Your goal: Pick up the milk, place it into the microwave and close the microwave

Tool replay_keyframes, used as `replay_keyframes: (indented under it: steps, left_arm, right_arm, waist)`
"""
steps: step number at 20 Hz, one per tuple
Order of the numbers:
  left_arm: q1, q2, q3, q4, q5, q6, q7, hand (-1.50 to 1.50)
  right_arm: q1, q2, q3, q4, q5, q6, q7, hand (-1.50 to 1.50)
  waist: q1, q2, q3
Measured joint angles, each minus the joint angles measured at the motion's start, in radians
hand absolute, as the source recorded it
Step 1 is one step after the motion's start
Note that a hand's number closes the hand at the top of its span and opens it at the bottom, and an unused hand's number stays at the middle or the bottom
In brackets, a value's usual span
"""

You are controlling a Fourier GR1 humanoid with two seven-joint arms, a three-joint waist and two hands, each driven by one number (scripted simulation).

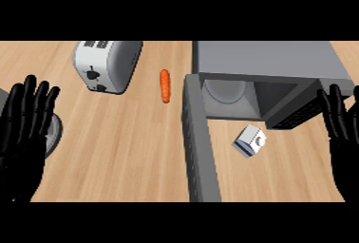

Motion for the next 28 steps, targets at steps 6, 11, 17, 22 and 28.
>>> replay_keyframes:
  steps: [6,11,17,22,28]
  left_arm:
    - [-0.005,-0.01,0.046,0.025,0.022,0.023,-0.001,-1.5]
    - [0.051,-0.031,0.083,0.01,0.068,0.045,0.059,-1.5]
    - [0.147,-0.014,0.133,-0.13,0.142,0.029,0.152,-1.5]
    - [0.27,-0.023,0.164,-0.216,0.199,-0.019,0.141,-1.5]
    - [0.339,-0.022,0.228,-0.252,0.273,-0.078,0.131,-1.5]
  right_arm:
    - [-0.105,0.077,0.103,0.05,0.241,-0.245,0.045,-1.5]
    - [-0.201,0.103,0.25,0.15,0.414,-0.475,0.19,-1.5]
    - [-0.277,0.111,0.412,0.227,0.57,-0.673,0.347,-1.5]
    - [-0.271,0.113,0.483,0.236,0.699,-0.762,0.471,-1.5]
    - [-0.234,0.114,0.507,0.271,0.728,-0.835,0.501,-1.5]
  waist:
    - [-0.01,0.01,0.031]
    - [-0.007,0.01,0.038]
    - [-0.015,0.008,0.041]
    - [-0.02,0.007,0.042]
    - [-0.022,0.007,0.042]
